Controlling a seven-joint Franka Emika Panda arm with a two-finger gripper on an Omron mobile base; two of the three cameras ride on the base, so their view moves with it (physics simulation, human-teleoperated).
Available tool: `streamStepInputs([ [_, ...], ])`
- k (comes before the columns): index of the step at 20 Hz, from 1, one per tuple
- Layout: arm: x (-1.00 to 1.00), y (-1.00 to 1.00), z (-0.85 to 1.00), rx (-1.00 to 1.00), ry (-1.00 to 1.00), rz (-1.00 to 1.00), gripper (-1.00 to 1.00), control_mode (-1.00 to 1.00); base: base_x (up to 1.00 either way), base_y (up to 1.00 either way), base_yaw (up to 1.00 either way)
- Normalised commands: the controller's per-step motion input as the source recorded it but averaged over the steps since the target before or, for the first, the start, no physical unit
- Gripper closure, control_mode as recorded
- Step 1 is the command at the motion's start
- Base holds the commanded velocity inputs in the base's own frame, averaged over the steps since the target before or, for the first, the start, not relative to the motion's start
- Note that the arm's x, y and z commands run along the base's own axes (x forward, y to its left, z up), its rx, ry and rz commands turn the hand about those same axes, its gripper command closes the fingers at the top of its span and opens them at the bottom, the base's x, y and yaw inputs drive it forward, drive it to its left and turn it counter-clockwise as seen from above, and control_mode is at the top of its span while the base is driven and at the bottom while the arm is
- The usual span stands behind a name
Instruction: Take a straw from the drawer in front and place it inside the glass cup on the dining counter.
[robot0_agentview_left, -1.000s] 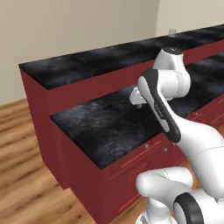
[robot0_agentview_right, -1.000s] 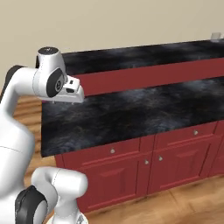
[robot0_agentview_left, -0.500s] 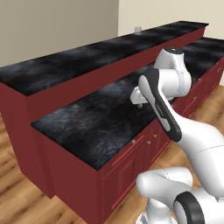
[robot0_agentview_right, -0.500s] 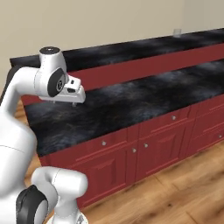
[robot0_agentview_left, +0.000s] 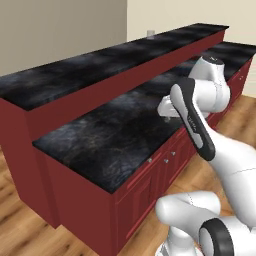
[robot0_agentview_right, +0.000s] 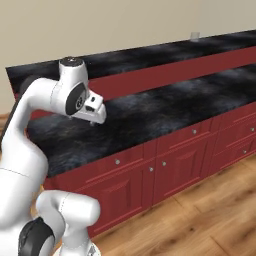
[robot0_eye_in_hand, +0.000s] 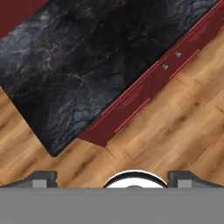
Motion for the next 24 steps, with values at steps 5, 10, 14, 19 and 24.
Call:
streamStepInputs([
  [5, 0.06, -0.99, -0.36, 0.50, 0.04, -0.09, -1.00, -1.00, 0.00, 0.00, 0.00],
  [10, 0.17, -0.85, -0.57, 0.58, 0.02, 0.00, -1.00, -1.00, 0.00, 0.00, 0.00],
  [14, 0.36, -0.66, -0.69, 0.58, 0.04, 0.00, -1.00, -1.00, 0.00, 0.00, 0.00],
  [19, 0.35, -0.50, -0.75, 0.56, 0.01, 0.00, -1.00, -1.00, 0.00, 0.00, 0.00],
  [24, 0.61, -0.28, -0.72, 0.49, 0.00, 0.01, -1.00, -1.00, 0.00, 0.00, 0.00],
])
